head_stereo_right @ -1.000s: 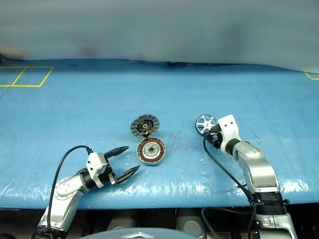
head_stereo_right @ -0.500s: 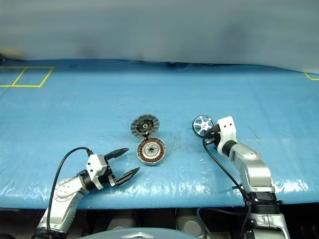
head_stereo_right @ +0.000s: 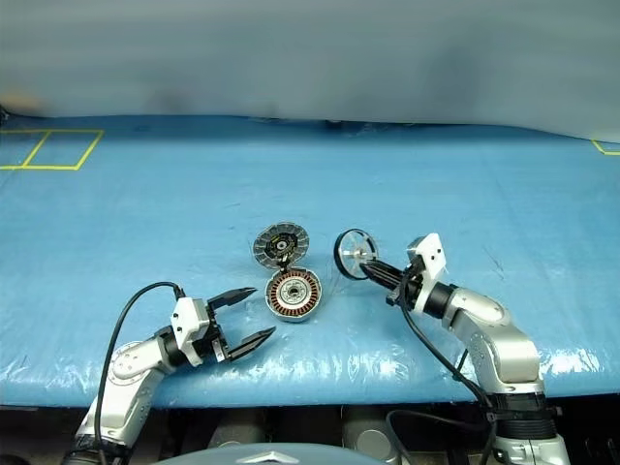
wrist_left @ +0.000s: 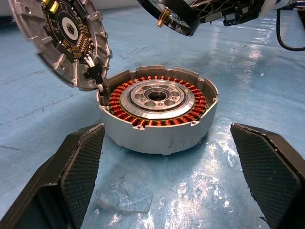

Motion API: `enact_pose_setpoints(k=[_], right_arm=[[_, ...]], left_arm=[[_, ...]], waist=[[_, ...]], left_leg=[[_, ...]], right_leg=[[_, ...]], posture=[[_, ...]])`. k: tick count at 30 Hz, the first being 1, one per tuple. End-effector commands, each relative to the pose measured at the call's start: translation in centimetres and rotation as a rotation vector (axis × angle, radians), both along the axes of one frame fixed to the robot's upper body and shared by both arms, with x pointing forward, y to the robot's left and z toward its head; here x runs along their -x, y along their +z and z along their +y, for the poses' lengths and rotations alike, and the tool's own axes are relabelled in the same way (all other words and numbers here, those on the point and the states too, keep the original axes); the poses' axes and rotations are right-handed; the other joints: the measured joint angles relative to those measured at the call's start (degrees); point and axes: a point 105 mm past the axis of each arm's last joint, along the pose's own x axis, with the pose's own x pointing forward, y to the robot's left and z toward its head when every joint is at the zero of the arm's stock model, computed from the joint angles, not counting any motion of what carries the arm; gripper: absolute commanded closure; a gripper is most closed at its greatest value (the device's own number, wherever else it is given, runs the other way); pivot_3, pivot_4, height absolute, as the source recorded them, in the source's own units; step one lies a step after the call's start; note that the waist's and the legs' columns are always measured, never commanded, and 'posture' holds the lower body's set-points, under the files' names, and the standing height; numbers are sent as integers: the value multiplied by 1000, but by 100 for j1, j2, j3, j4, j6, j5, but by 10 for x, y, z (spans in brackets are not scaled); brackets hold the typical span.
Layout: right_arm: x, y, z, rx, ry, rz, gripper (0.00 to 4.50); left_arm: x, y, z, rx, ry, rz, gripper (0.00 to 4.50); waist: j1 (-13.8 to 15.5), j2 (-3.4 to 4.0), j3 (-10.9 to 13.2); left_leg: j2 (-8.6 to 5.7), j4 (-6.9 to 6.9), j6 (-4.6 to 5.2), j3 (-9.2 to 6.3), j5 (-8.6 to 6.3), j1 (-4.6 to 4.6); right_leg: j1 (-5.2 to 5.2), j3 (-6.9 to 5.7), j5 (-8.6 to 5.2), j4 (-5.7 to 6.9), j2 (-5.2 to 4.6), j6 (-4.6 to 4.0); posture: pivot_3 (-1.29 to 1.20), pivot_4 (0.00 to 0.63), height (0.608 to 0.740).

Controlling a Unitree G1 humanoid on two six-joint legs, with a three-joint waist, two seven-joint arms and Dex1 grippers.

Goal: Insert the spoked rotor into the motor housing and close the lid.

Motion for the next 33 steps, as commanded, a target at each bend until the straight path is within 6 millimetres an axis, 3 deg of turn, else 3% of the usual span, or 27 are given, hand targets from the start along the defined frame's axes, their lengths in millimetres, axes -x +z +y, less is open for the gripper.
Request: enact_pose_setpoints(k=[1,11,18,33], right_arm=[[8,13,15,-32,104,-36,4466],[13,8,45,-38,267,-11,4466],[5,2,50,-2,295,-18,4466],[6,-6,63,16,349,-12,4466]], left_arm=[[-1,4,-2,21,-11,-11,0],[-1,3,-4,28,-18,-5,0],[0,3,-3,23,-12,-7,0],[-1,2,-2,17,-4,-8,0]], waist=[[5,0,0],[7,0,0],[9,0,0],[8,0,0]], left_leg=[[0,1,0,0,0,0],[-1,1,0,0,0,-1],[-1,2,0,0,0,-2],[-1,1,0,-1,0,-3]], right_leg=[[1,0,0,0,0,0],[0,0,0,-1,-1,1],[-1,-1,1,-1,-1,1],[-2,-2,8,-1,-1,13]], posture=[[0,150,740],[0,150,740],[0,150,740],[0,150,740]])
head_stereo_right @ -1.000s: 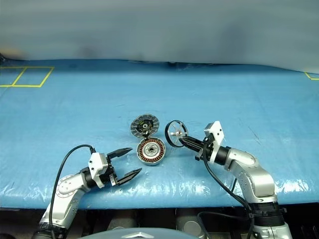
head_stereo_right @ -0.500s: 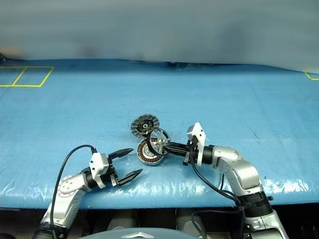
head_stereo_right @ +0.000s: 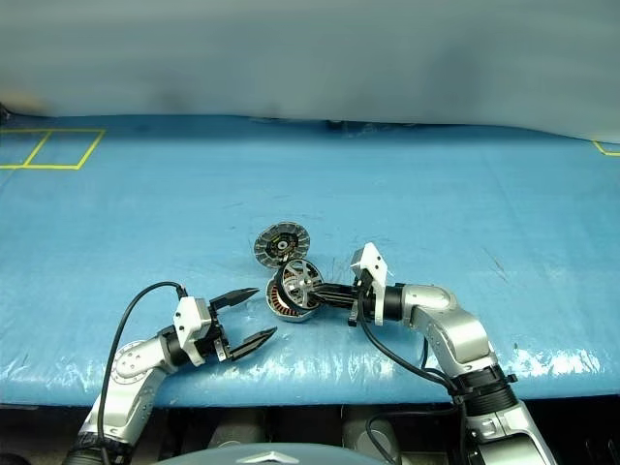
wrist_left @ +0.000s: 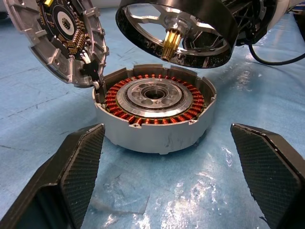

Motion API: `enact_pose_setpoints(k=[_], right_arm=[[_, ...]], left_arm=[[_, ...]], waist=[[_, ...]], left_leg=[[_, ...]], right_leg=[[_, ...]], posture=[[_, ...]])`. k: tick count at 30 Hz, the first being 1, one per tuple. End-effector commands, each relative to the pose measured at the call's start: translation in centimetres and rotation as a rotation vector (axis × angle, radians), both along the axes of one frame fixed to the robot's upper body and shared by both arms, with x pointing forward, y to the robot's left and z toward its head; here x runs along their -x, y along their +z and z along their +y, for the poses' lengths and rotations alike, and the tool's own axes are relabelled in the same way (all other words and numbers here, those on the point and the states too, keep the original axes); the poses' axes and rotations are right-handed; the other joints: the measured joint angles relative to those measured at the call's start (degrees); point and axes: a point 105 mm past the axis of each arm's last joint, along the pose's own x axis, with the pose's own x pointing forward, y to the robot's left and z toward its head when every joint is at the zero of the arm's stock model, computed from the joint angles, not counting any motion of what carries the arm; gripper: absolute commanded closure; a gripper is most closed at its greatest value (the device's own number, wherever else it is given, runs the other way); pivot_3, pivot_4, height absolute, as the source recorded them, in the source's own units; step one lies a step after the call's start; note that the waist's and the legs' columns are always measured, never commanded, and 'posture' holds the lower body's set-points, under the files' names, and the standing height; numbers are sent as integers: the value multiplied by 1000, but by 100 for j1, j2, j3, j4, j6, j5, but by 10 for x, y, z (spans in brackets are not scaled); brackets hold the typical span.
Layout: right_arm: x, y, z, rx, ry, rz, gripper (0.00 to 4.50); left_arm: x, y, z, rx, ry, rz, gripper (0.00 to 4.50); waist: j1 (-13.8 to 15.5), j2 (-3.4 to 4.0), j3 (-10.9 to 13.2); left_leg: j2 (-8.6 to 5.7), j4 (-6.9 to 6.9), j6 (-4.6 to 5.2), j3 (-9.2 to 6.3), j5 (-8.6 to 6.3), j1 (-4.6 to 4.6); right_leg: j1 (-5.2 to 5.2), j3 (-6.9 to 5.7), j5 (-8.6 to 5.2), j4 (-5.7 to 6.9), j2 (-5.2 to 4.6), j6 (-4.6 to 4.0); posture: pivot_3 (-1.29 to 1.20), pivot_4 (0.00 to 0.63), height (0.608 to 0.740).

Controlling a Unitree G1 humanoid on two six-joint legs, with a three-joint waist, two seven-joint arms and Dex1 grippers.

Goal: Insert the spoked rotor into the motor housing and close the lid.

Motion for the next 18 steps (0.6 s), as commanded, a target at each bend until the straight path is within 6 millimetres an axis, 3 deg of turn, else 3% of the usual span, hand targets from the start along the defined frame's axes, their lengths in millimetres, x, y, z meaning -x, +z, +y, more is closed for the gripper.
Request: enact_pose_setpoints(k=[1,11,14,18], right_arm=[[-3,9,5,-15,22,-54,4466],[-6,1,5,33,21,-55,4466],[-7,1,5,39,15,-63,3705],[-7,2,6,37,14,-75,3705]], left_arm=[[0,5,-1,5,-3,-22,0],[-1,4,-1,0,5,-26,0],[-2,3,-1,-2,9,-27,0],[-1,2,-1,-1,10,-25,0]], waist=[[-1,0,0],[0,0,0],[1,0,0],[-2,0,0]], left_leg=[[0,0,0,0,0,0],[0,0,0,-1,0,0],[0,0,0,-1,0,0],[0,0,0,-1,0,0]], right_leg=[[0,0,0,0,0,0],[0,-1,0,1,0,0],[0,-1,0,0,0,0],[0,-1,0,0,1,0]], posture=[[0,150,740],[0,150,740],[0,150,740],[0,150,740]])
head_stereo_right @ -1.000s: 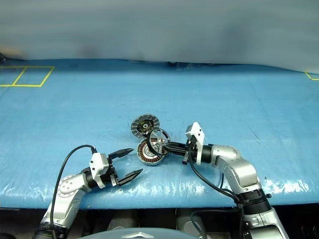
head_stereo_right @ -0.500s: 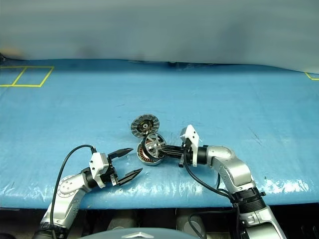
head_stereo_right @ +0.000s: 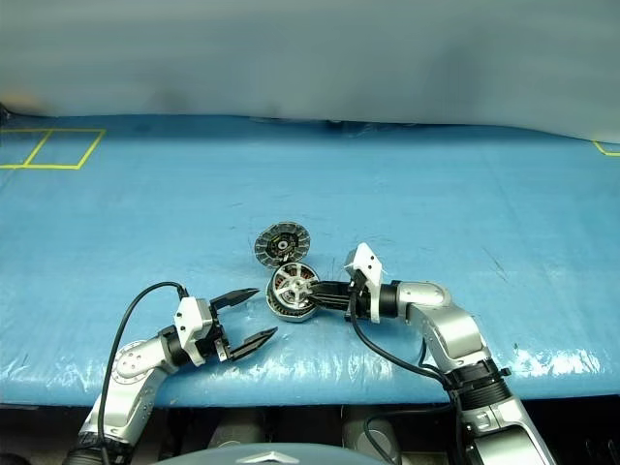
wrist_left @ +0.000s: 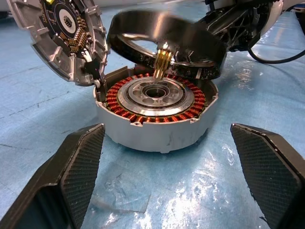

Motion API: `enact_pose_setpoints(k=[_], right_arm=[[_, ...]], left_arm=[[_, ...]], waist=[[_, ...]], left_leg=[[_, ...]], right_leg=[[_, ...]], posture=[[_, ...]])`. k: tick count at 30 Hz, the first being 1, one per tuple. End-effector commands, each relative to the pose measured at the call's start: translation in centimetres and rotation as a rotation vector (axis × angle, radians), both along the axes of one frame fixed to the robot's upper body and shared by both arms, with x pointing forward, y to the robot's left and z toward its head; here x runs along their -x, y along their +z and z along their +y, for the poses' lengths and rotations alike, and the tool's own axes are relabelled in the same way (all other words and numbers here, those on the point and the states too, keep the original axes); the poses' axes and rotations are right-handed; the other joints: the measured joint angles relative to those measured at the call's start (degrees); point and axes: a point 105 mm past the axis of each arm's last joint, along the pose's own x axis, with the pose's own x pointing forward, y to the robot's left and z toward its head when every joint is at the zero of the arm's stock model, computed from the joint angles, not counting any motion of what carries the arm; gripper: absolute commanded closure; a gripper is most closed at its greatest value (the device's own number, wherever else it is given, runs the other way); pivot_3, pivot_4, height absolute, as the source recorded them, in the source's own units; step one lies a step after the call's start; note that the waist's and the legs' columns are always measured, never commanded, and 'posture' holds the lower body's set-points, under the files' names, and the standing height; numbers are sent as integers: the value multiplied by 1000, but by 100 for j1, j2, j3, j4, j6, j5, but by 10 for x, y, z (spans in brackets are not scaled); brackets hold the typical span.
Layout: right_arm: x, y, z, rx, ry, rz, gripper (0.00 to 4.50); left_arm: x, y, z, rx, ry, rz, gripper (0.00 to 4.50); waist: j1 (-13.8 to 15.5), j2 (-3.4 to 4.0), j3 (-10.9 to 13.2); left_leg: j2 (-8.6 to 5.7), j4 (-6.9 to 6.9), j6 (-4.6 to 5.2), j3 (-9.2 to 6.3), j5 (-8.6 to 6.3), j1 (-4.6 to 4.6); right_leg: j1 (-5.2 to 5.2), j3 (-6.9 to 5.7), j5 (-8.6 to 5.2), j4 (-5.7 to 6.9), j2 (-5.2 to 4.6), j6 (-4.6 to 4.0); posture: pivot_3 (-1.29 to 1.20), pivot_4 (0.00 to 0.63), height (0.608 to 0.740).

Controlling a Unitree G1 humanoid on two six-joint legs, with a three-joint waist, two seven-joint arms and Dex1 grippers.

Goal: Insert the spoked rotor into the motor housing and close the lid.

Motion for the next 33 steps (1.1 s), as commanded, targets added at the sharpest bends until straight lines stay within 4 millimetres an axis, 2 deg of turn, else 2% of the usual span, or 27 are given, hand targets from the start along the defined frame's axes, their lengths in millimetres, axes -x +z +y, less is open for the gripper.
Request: enact_pose_setpoints(k=[1,8,17,23,26,29,31,33], right_arm=[[-2,9,2,-19,5,-49,3705],[-4,13,5,-42,-15,-57,3705],[-7,3,32,-33,-1,-54,3705],[-9,-22,28,119,-18,-62,3705],[-11,-13,28,77,-36,-91,3705],[-17,19,26,-82,-79,-114,3705],[-24,33,18,-119,-123,-143,3705],[-31,39,8,-102,-166,-175,3705]], left_arm=[[-1,3,0,9,6,-21,0],[0,3,0,8,9,-22,0],[-1,3,2,5,21,-25,0],[-1,3,3,5,29,-27,0],[0,3,3,6,31,-26,0],[0,3,3,7,32,-25,0],[0,3,3,8,33,-25,0],[0,3,4,9,34,-25,0]], waist=[[0,0,0],[-1,0,0],[-3,0,0],[-7,0,-3],[-5,0,-3],[-4,-1,-3],[-2,1,-2],[-2,1,-2]], left_leg=[[0,0,0,0,0,0],[0,0,0,0,0,0],[0,0,0,0,0,0],[1,0,0,0,0,6],[1,0,0,0,0,9],[1,0,0,0,0,7],[0,1,0,0,0,2],[0,1,0,0,0,0]], right_leg=[[0,0,0,0,0,0],[0,0,0,0,0,0],[-1,0,1,1,0,1],[3,0,-2,2,0,-4],[4,0,-5,4,1,-10],[4,0,-4,4,0,-8],[1,0,-4,4,-1,-7],[0,0,-3,2,-2,-6]], posture=[[0,150,740],[0,150,740],[0,150,740],[0,150,740],[0,150,740],[0,150,740],[0,150,740],[0,150,740]])
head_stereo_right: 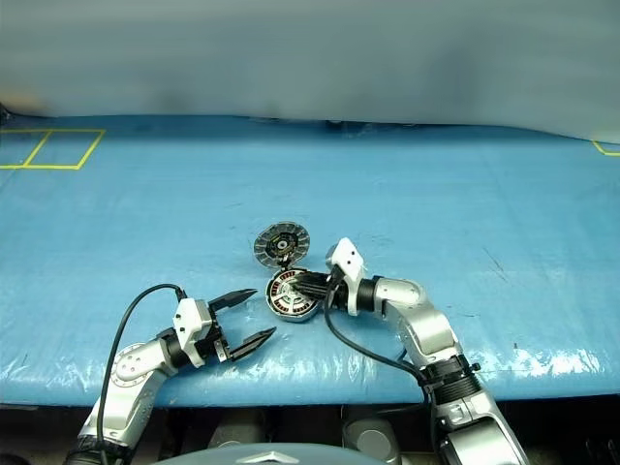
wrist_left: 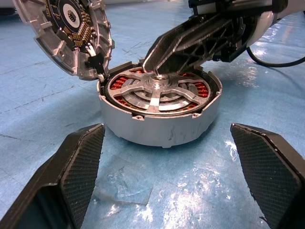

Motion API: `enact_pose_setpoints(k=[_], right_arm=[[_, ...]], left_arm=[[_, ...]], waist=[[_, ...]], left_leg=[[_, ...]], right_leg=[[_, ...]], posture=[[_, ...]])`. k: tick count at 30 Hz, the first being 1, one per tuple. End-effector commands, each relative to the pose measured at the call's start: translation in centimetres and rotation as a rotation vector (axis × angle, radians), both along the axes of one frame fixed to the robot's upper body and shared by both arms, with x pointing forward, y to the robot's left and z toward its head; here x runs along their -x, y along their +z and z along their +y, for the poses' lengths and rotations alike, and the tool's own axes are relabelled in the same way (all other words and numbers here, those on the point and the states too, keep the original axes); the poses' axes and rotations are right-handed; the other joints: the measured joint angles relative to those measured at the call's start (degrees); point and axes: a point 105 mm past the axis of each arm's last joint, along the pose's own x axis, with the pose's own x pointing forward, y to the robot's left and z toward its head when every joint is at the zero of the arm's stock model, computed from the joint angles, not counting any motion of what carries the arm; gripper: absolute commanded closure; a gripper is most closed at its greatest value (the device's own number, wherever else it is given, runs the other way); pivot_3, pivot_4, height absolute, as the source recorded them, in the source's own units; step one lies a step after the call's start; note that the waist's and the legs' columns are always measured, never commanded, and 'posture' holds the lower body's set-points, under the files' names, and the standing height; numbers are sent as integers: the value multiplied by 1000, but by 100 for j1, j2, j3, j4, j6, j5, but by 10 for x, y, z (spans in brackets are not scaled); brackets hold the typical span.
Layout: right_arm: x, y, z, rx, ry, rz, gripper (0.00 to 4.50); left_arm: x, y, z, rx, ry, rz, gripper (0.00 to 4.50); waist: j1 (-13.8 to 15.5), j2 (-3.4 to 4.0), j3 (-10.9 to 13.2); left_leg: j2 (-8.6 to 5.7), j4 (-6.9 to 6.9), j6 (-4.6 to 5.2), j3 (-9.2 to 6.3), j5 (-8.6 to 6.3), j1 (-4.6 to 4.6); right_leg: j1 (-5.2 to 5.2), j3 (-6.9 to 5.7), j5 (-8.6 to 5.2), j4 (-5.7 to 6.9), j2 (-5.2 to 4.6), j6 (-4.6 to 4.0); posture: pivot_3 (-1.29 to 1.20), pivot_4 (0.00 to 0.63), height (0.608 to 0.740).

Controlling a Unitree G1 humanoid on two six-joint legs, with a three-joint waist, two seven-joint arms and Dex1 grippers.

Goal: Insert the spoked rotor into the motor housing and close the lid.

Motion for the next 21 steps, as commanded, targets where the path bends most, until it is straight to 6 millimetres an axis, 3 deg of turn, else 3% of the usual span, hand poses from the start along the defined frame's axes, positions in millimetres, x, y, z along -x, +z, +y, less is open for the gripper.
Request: enact_pose_setpoints(k=[1,5,9,15,21], right_arm=[[-15,29,-18,-16,-83,-102,3705],[-33,27,-40,88,-195,-140,4485],[-61,18,-57,220,-368,-164,4485],[-91,35,-30,156,-347,-158,4485],[-95,59,2,48,-138,-118,4485]], left_arm=[[0,6,2,8,8,-33,0],[0,5,4,8,20,-34,0],[1,5,7,10,37,-35,0],[3,5,9,14,55,-37,0],[4,5,12,12,76,-44,0]], waist=[[-1,0,0],[-4,0,0],[-20,0,0],[-75,3,2],[-62,3,2]], left_leg=[[0,0,0,0,0,0],[0,-2,0,-1,0,1],[1,-3,0,2,0,2],[4,-4,0,6,0,0],[2,-7,1,2,0,-3]], right_leg=[[0,0,0,0,0,1],[-1,-1,0,0,2,1],[-4,1,1,1,2,0],[-10,3,17,4,4,15],[-8,-1,24,1,2,6]], posture=[[0,150,740],[0,150,740],[0,150,740],[0,150,740],[0,150,740]])
